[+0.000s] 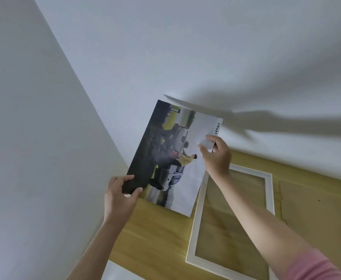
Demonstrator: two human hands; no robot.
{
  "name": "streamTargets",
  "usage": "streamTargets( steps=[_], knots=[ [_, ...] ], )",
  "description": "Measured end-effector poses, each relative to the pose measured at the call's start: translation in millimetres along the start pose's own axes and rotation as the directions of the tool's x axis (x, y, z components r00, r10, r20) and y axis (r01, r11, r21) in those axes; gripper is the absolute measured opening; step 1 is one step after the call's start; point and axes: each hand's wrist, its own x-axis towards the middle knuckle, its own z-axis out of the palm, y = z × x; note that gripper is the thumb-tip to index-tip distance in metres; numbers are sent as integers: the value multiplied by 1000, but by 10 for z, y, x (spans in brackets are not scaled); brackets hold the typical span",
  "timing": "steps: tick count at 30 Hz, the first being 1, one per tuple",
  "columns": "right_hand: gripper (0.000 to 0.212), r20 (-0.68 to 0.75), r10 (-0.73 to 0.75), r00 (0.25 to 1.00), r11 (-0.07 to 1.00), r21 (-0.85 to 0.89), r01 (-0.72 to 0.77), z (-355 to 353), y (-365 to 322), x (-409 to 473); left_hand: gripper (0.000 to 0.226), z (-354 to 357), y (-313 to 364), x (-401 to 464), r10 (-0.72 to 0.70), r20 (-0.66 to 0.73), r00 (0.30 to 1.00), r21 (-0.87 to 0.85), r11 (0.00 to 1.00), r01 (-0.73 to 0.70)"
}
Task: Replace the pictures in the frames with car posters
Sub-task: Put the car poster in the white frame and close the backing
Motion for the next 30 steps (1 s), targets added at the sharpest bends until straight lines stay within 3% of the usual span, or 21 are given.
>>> streamTargets(
  steps=[4,9,13,16,19,24,30],
  knots=[
    [29,-70,-9,998,1000,4,9,-363,-87,-59,21,-78,154,-183,62,37,997,-67,996,-59],
    [32,-92,-36,995,994,-101,27,-966,-12,-333,19,26,328,-653,110,197,974,-112,990,-89],
    [39,41,133,990,960,-253,-118,-1431,193,-580,25,202,331,-1020,98,329,939,-78,994,-77],
    [48,191,263,946,913,-367,-180,-1664,342,-698,34,306,318,-1228,69,415,907,-28,998,-63],
    [51,201,317,927,887,-408,-215,-1807,418,-813,42,401,321,-1382,67,490,869,27,995,-92],
    [47,176,334,926,870,-436,-231,-1918,609,-853,42,612,355,-1497,0,495,869,118,991,-67],
    [49,258,375,890,852,-474,-222,-1983,836,-709,41,835,417,-1619,-86,461,883,195,981,-6]
  ],
)
